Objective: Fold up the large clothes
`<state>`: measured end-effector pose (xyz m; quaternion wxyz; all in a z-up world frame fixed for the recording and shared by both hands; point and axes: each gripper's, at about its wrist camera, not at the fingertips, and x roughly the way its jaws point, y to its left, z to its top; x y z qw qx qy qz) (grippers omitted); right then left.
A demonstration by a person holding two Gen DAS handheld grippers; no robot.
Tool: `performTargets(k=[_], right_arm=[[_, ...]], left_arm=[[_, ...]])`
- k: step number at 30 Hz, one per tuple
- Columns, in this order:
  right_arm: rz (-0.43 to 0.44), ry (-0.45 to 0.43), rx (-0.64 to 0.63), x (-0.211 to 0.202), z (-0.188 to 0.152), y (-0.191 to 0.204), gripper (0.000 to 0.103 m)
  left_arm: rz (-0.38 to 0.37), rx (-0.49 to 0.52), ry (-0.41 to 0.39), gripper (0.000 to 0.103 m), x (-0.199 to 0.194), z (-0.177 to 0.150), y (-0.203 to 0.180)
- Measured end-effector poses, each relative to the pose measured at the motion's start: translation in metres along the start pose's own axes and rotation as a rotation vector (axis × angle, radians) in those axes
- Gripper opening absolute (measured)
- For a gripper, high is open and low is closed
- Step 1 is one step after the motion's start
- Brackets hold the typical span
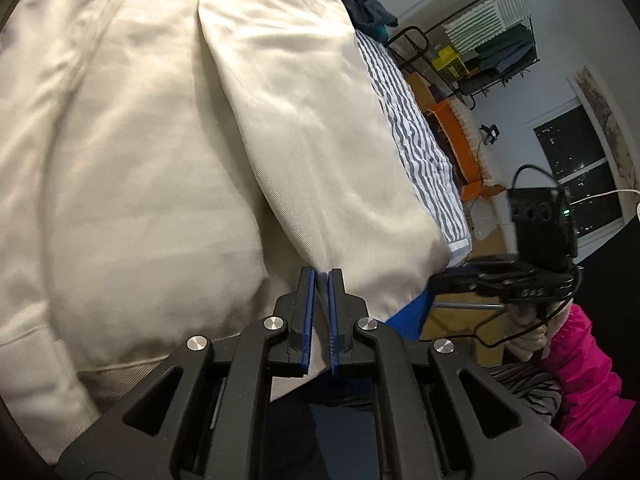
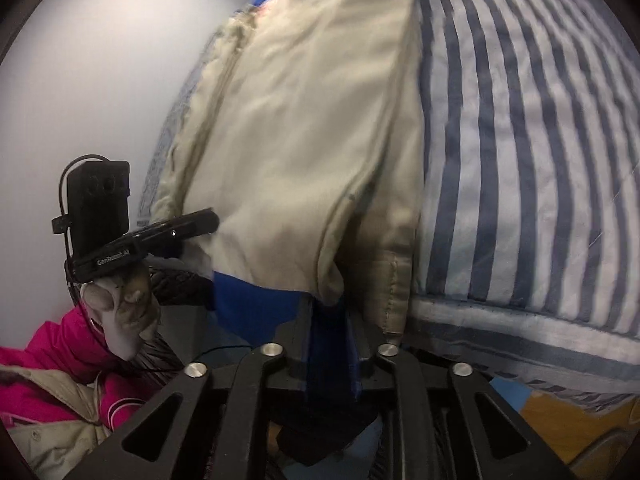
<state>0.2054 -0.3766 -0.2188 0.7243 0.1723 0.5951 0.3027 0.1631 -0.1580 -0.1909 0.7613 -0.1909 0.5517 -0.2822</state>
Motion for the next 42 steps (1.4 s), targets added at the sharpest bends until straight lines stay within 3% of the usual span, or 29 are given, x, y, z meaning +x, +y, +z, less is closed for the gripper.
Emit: performTargets(k=[1, 6, 12, 14, 17, 20, 22, 24, 25, 28, 42], right_arm=[[-0.006, -0.034, -0.013, -0.008, 0.001, 0.001, 0.041], [0.003, -0.146, 0.034, -0.029, 0.007, -0.009, 0.069], [-0.052, -0.107, 0.064, -0.007, 0.012, -0.022, 0.070], [-0.069, -0.083, 0.067, 0.004, 0.013, -0.023, 0.069], [-0.020, -0.088, 0.086, 0.004, 0.012, -0.029, 0.068], [0.005, -0.104, 0.097, 0.003, 0.013, -0.030, 0.064], [-0.003, -0.093, 0.095, 0.002, 0.013, -0.030, 0.046], [-0.075, -0.085, 0.059, 0.004, 0.015, -0.017, 0.031], [-0.092, -0.086, 0.043, 0.005, 0.015, -0.012, 0.023], [-0.145, -0.108, 0.004, -0.001, 0.016, 0.009, 0.017], [-0.242, -0.197, -0.233, -0.016, 0.027, 0.108, 0.014]], left_arm=[[0.007, 0.004, -0.010, 0.003, -0.006, -0.001, 0.000], [0.020, 0.044, -0.085, 0.003, -0.025, -0.006, -0.014], [-0.019, 0.171, -0.025, 0.003, 0.004, -0.009, -0.048], [-0.003, 0.217, -0.001, 0.003, 0.027, -0.008, -0.063], [0.020, 0.252, 0.064, 0.003, 0.063, -0.009, -0.070], [0.026, 0.251, 0.064, 0.003, 0.076, -0.011, -0.070], [0.023, 0.254, 0.074, 0.003, 0.075, -0.010, -0.072], [0.025, 0.257, 0.080, 0.003, 0.071, -0.008, -0.073], [0.022, 0.246, 0.068, 0.003, 0.064, -0.007, -0.072], [0.005, 0.209, 0.023, 0.003, 0.040, -0.005, -0.064], [0.036, -0.039, -0.276, 0.003, -0.105, 0.007, 0.020]])
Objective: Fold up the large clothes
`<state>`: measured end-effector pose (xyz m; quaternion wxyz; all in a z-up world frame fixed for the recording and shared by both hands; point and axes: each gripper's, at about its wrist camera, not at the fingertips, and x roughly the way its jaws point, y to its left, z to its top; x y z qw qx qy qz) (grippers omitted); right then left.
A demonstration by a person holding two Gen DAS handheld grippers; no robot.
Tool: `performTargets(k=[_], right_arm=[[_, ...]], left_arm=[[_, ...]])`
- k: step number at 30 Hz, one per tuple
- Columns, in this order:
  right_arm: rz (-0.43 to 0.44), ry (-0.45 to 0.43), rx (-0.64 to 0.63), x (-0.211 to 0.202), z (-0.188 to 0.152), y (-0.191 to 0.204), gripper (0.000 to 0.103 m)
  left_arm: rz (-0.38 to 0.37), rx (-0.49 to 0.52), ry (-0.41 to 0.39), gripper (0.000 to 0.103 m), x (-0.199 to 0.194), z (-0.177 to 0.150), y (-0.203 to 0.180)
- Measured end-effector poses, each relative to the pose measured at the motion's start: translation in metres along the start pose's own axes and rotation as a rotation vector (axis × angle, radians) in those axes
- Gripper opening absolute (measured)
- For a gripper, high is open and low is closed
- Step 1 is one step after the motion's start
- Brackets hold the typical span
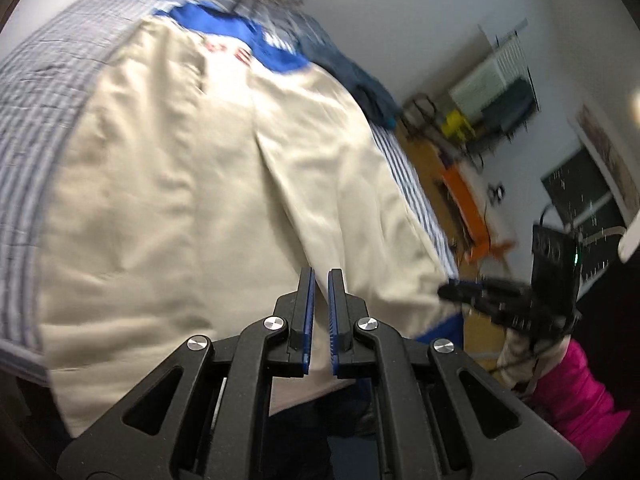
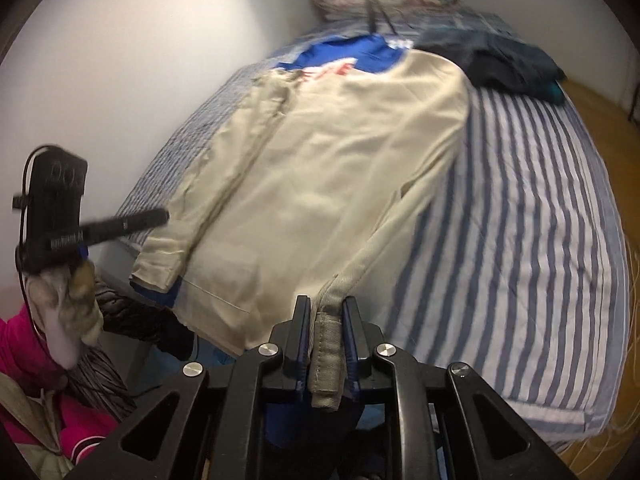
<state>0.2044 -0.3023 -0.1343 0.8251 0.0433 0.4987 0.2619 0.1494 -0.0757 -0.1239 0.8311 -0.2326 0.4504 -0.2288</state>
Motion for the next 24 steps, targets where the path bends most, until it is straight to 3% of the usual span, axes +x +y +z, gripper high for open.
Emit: performTargets(k=[9, 17, 22, 24], right_arm=[[0.028, 0.044, -0.151, 0.037, 0.039, 0.061, 0.013], [0.055, 0.174, -0.336, 0.112, 0.056, 0.121, 0.013], [0.062, 0.264, -0.411, 0.156, 0.050, 0.135, 0.013], [0.086, 0.283, -0.367, 0.166, 0.051, 0.128, 0.014]], left_arm=[[0.006, -0.118, -0.139, 0.003, -0.055, 0.011, 0.043], [0.023, -0.220, -0.146, 0.003, -0.062, 0.000, 0.083], [0.039, -0.255, -0.141, 0.003, -0.061, -0.006, 0.102], [0.033, -0.270, -0.123, 0.003, -0.056, -0.008, 0.106]])
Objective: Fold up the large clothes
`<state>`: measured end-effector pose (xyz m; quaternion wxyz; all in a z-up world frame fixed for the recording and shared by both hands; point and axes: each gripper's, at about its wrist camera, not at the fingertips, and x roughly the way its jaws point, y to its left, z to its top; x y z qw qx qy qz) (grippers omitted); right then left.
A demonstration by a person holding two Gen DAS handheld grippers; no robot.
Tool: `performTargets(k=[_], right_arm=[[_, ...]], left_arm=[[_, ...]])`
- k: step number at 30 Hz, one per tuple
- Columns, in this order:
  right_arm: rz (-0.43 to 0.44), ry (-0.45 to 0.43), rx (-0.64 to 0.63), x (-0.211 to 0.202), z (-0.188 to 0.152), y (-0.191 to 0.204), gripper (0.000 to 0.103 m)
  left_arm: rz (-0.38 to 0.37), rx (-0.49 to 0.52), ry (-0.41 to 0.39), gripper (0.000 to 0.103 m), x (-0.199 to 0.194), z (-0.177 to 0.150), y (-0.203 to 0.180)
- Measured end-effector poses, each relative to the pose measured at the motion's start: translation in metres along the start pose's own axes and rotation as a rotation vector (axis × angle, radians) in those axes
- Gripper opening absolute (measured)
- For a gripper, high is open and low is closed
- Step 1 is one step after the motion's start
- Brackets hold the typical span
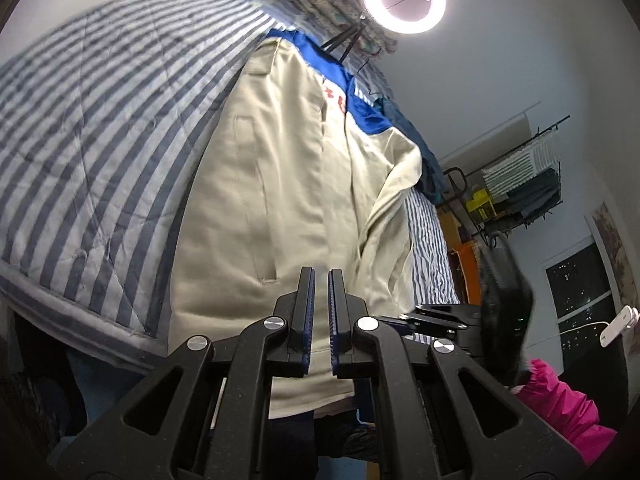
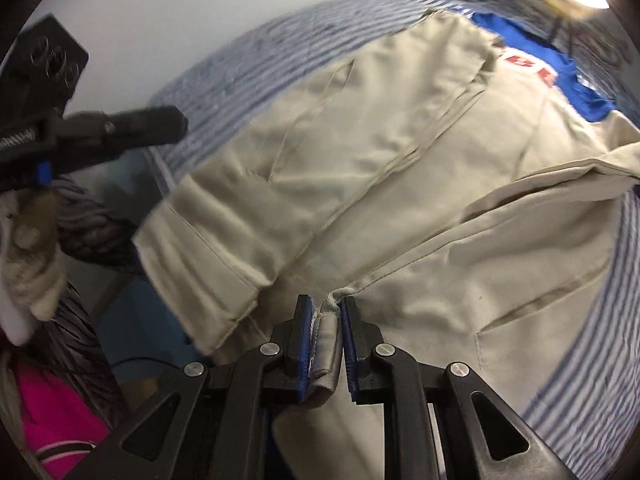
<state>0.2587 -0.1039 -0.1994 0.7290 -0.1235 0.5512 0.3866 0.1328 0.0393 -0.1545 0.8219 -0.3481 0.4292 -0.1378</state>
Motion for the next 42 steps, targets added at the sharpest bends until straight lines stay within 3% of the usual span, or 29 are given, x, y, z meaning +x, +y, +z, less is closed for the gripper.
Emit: performTargets(k=[3, 4, 5, 6, 7, 10, 13, 18, 22, 27, 35, 41, 42], right_arm=[[0.117, -0.005, 0.091, -0.007, -0.002, -0.015, 0.029], [0.144, -0.013, 0.103, -0.012, -0.004, -0.018, 0.036], [0.176, -0.044, 0.119, -0.024, -0.008, -0.022, 0.037], [0.196, -0.072, 0.127, -0.036, -0.012, -0.027, 0.037], [0.210, -0.091, 0.134, -0.044, -0.015, -0.031, 0.039], [0.248, -0.177, 0.194, -0.074, -0.030, -0.056, 0.052], [0.254, -0.243, 0.286, -0.091, -0.037, -0.086, 0.057], [0.170, -0.329, 0.458, -0.106, -0.034, -0.146, 0.060], [0.152, -0.401, 0.607, -0.111, -0.024, -0.207, 0.069], [0.136, -0.474, 0.758, -0.103, -0.008, -0.279, 0.074], [0.166, -0.580, 0.933, -0.079, 0.013, -0.350, 0.074], [0.218, -0.624, 0.957, -0.070, 0.034, -0.367, 0.069], [0.214, -0.624, 0.944, -0.071, 0.041, -0.366, 0.056]], left_arm=[[-0.008, 0.004, 0.036, 0.003, 0.011, -0.005, -0.002], [-0.010, 0.012, 0.050, 0.010, 0.016, -0.006, -0.004], [-0.013, 0.015, 0.059, 0.016, 0.019, -0.008, -0.006], [-0.020, 0.018, 0.070, 0.031, 0.023, -0.011, -0.009], [-0.029, 0.020, 0.079, 0.040, 0.028, -0.013, -0.013], [-0.044, 0.059, 0.110, 0.040, 0.042, -0.017, -0.026], [-0.059, 0.093, 0.154, 0.042, 0.060, -0.020, -0.042], [-0.023, 0.154, 0.206, 0.050, 0.088, -0.022, -0.065], [0.065, 0.223, 0.238, 0.050, 0.111, -0.025, -0.072], [0.085, 0.230, 0.282, 0.050, 0.134, -0.027, -0.067], [0.072, 0.265, 0.317, 0.050, 0.147, -0.029, -0.065], [0.062, 0.276, 0.347, 0.017, 0.157, -0.027, -0.068], [0.053, 0.268, 0.351, 0.013, 0.157, -0.027, -0.068]])
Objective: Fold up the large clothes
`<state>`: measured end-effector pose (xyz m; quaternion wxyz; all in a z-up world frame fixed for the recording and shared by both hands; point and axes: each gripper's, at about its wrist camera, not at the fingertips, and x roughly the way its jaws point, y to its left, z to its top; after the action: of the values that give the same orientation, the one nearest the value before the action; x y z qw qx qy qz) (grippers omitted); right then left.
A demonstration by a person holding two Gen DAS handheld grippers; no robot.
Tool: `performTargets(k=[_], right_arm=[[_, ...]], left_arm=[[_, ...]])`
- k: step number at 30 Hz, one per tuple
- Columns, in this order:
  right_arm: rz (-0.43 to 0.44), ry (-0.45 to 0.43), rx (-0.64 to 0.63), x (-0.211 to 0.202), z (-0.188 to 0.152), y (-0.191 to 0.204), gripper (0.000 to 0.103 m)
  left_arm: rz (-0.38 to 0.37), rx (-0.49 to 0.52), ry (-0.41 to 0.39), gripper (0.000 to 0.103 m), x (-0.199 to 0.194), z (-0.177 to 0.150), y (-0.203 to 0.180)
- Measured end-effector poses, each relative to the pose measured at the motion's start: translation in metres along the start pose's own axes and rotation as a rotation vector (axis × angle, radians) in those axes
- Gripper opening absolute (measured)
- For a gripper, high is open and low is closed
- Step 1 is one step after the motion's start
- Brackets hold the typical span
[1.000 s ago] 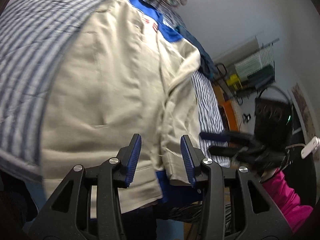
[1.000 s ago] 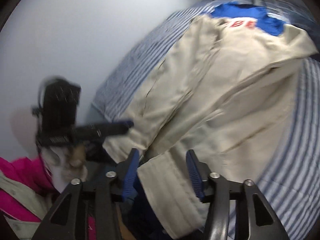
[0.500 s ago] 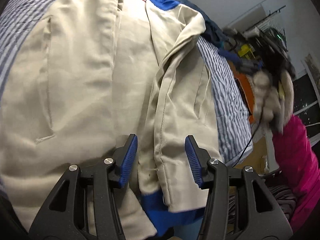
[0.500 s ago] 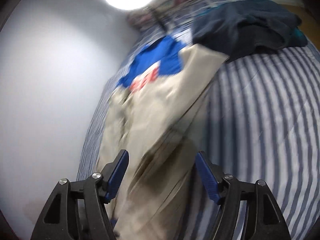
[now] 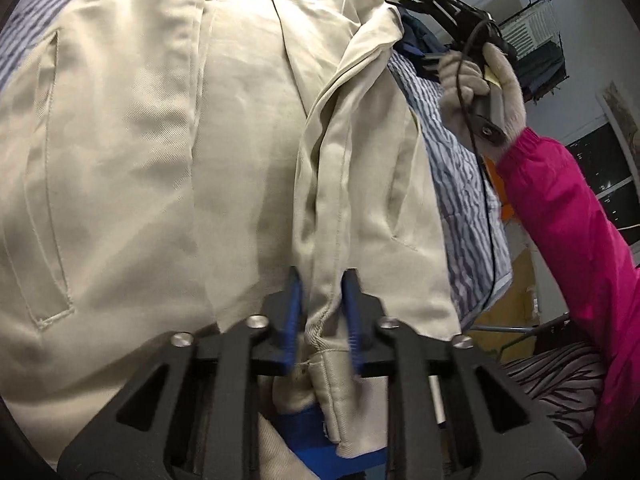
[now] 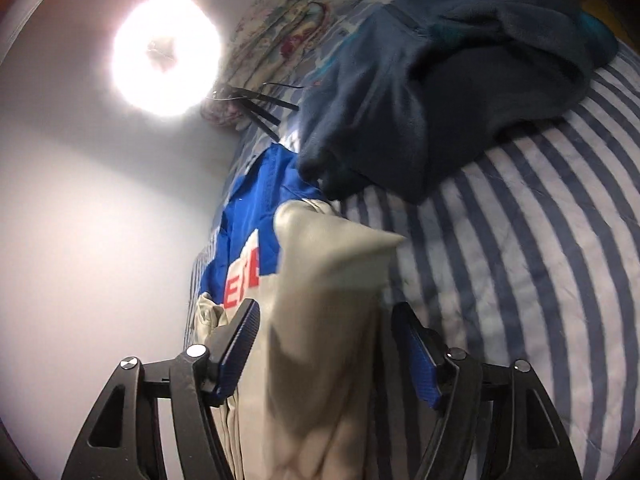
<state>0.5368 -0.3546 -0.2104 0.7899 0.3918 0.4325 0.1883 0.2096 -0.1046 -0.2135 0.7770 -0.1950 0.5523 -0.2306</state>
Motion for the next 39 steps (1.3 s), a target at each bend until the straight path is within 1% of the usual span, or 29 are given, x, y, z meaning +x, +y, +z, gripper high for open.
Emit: performTargets(k=[1, 2, 3, 4, 7, 9, 12, 13, 16, 19, 21, 24, 26, 27, 29, 30, 31, 33, 35, 37, 39], right_arm=[[-0.009, 0.003, -0.011, 0.003, 0.002, 0.003, 0.041], [-0.021, 0.004, -0.035, 0.005, 0.004, 0.011, 0.033], [-0.033, 0.001, -0.058, 0.008, 0.004, 0.019, 0.028], [-0.064, -0.001, -0.105, 0.007, 0.006, 0.029, 0.019], [-0.155, -0.004, -0.205, 0.008, 0.005, 0.056, 0.009], [-0.207, -0.005, -0.256, 0.007, 0.005, 0.077, 0.008], [-0.263, -0.005, -0.331, 0.013, 0.002, 0.105, 0.007], [-0.294, -0.002, -0.379, 0.017, -0.002, 0.119, 0.006], [-0.348, 0.016, -0.477, 0.031, -0.012, 0.149, 0.005], [-0.384, 0.053, -0.564, 0.056, -0.026, 0.174, 0.005], [-0.411, 0.094, -0.618, 0.086, -0.039, 0.189, 0.005], [-0.435, 0.155, -0.668, 0.129, -0.058, 0.196, 0.005], [-0.448, 0.191, -0.687, 0.155, -0.072, 0.193, 0.005], [-0.451, 0.223, -0.696, 0.168, -0.079, 0.189, 0.006], [-0.450, 0.267, -0.691, 0.180, -0.083, 0.181, 0.010], [-0.419, 0.270, -0.677, 0.178, -0.081, 0.179, 0.017], [-0.392, 0.268, -0.662, 0.174, -0.078, 0.178, 0.021], [-0.307, 0.241, -0.604, 0.150, -0.066, 0.177, 0.026], [-0.248, 0.192, -0.568, 0.120, -0.054, 0.176, 0.027], [-0.248, 0.154, -0.551, 0.095, -0.048, 0.174, 0.027], [-0.261, 0.153, -0.546, 0.067, -0.050, 0.167, 0.027]], left_arm=[[-0.005, -0.004, -0.001, 0.011, 0.001, 0.001, 0.000], [-0.006, 0.000, -0.007, 0.010, 0.000, 0.001, -0.002], [-0.007, 0.004, -0.010, 0.009, -0.001, 0.001, -0.003], [-0.012, 0.009, -0.016, 0.008, -0.002, 0.001, -0.005], [-0.033, 0.012, -0.034, 0.007, -0.009, -0.001, -0.010], [-0.047, 0.012, -0.044, 0.006, -0.013, -0.002, -0.012], [-0.070, 0.006, -0.053, 0.006, -0.018, -0.005, -0.011], [-0.078, 0.004, -0.055, 0.006, -0.020, -0.006, -0.011], [-0.092, 0.004, -0.059, 0.006, -0.025, -0.008, -0.011], [-0.106, 0.007, -0.054, 0.006, -0.028, -0.013, -0.010], [-0.106, 0.002, -0.054, 0.005, -0.029, -0.015, -0.009], [-0.099, -0.021, -0.046, 0.005, -0.028, -0.018, -0.003], [-0.088, -0.046, -0.032, 0.005, -0.023, -0.020, 0.005], [-0.084, -0.056, -0.028, 0.005, -0.022, -0.019, 0.008], [-0.084, -0.077, -0.016, 0.005, -0.017, -0.021, 0.009], [-0.086, -0.081, -0.017, 0.005, -0.016, -0.020, 0.009], [-0.081, -0.073, -0.017, 0.005, -0.016, -0.020, 0.007], [-0.072, -0.060, -0.018, 0.005, -0.014, -0.022, 0.004], [-0.075, -0.061, -0.015, 0.005, -0.012, -0.022, 0.001], [-0.075, -0.060, -0.014, 0.005, -0.011, -0.021, -0.002], [-0.073, -0.060, -0.015, 0.005, -0.013, -0.021, 0.000]])
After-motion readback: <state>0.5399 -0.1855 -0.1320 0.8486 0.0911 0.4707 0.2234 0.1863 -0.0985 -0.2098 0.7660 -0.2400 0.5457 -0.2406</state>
